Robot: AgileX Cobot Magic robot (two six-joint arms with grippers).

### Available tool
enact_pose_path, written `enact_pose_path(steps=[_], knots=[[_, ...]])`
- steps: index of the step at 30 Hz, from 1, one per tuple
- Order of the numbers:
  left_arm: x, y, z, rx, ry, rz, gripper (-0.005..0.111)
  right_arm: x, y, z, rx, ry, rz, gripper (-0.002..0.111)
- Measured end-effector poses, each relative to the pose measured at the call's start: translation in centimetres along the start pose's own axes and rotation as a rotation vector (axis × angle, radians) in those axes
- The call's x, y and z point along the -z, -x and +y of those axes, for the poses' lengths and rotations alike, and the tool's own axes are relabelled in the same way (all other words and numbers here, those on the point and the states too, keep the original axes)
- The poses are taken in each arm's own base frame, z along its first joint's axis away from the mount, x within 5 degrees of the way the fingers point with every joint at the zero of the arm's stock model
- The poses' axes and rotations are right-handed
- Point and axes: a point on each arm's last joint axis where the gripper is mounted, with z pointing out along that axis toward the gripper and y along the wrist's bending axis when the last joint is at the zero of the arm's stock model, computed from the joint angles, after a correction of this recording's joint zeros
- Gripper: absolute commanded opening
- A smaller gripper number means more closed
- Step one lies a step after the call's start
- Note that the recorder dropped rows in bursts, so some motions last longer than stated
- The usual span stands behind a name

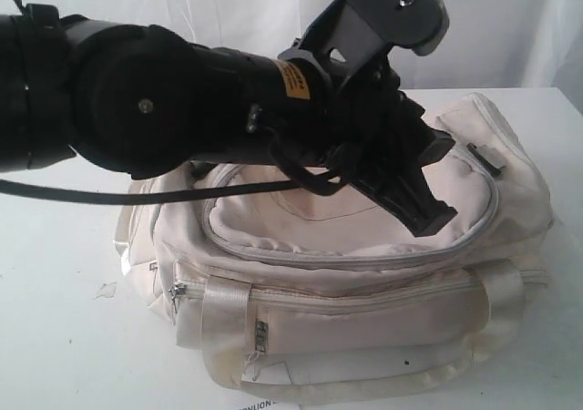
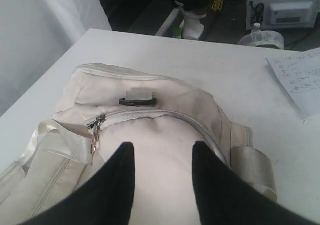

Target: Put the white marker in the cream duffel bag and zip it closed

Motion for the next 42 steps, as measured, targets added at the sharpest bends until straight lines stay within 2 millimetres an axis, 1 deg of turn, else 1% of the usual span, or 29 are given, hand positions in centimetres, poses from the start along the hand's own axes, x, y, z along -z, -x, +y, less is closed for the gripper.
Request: enact_pose_path(steps=[5,9,16,20,22,24,25,29,31,34,37,42], knots=[[0.1,0.2,0.1,0.009,0.006,-0.016,0.042,0.3,-2.4,0.1,-0.062,-0.011,-0.013,0.000],[0.2,0.2,0.4,0.025,0.017,-0.021,0.042,0.6,-3.6,-0.1,-0.083,-0.035,-0.049,0.000],[0.4,-0.3,2.9,0.127,0.081,-0.013,0.042,0.9,-5.3,-0.1,-0.122,-0.050,-0.059,0.000],[1.4,-0.1,4.1,0.143,0.116,-0.026,0.042,0.9,-5.9,-0.1,-0.130,-0.055,-0.058,0.000],[2.9,0.6,5.0,0.149,0.144,-0.051,0.042,0.9,-6.4,-0.1,-0.135,-0.059,-0.056,0.000],[3.7,0.5,5.5,0.155,0.154,-0.043,0.042,0.9,-6.4,-0.2,-0.135,-0.065,-0.063,0.000],[3.9,0.2,5.5,0.157,0.156,-0.038,0.042,0.9,-6.4,-0.2,-0.135,-0.066,-0.065,0.000],[5.2,-2.5,5.3,0.186,0.173,0.014,0.042,1.0,-6.2,-0.3,-0.135,-0.077,-0.088,0.000],[6.5,-4.3,5.1,0.214,0.197,0.026,0.042,1.0,-6.2,-0.3,-0.135,-0.078,-0.089,0.000],[8.0,-5.8,5.1,0.228,0.227,0.027,0.042,1.0,-6.2,-0.3,-0.135,-0.078,-0.089,0.000],[9.2,-6.8,5.0,0.245,0.245,0.029,0.042,1.1,-6.2,-0.3,-0.134,-0.078,-0.092,0.000],[9.7,-7.5,4.7,0.253,0.246,0.037,0.042,1.1,-6.2,-0.3,-0.134,-0.078,-0.092,0.000]])
